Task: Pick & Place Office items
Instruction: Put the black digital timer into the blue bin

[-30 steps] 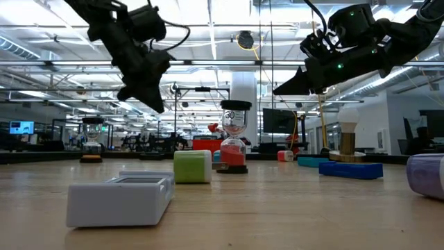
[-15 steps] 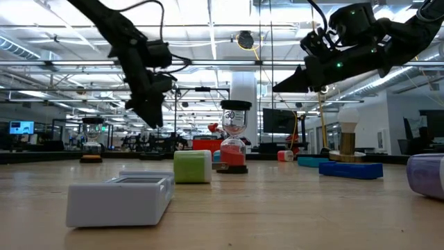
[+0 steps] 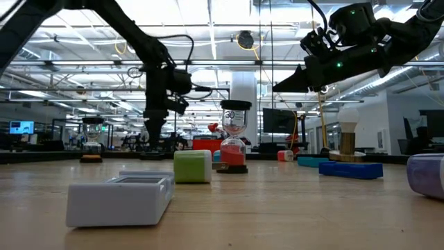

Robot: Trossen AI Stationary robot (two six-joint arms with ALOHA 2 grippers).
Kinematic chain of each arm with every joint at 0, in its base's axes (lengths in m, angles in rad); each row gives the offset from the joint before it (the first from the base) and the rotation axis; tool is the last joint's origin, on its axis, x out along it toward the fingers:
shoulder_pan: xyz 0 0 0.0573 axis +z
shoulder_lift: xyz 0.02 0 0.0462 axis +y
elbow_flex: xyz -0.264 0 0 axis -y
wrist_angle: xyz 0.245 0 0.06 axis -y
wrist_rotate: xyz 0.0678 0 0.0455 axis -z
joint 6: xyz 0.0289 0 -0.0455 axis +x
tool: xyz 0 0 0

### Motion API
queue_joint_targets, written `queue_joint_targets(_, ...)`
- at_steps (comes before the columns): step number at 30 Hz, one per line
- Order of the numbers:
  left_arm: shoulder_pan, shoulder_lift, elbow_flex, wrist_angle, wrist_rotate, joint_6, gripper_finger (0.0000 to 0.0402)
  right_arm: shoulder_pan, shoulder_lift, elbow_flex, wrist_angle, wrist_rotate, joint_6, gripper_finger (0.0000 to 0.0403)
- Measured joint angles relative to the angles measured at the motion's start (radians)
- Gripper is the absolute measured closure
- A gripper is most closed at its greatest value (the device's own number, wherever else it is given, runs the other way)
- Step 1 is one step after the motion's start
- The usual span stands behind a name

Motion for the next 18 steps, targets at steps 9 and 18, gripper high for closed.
queue_joint_targets(9,0.031,0.076,0.015,0.061,0.007,0.047,0.0144,0.000,0.000,0.000,-0.001,0.000,-0.001,0.0399)
queue_joint_targets(18,0.027,0.093,0.013,0.045,0.050,0.047,0.0164,0.000,0.000,0.000,-0.001,0.000,-0.010,0.0399)
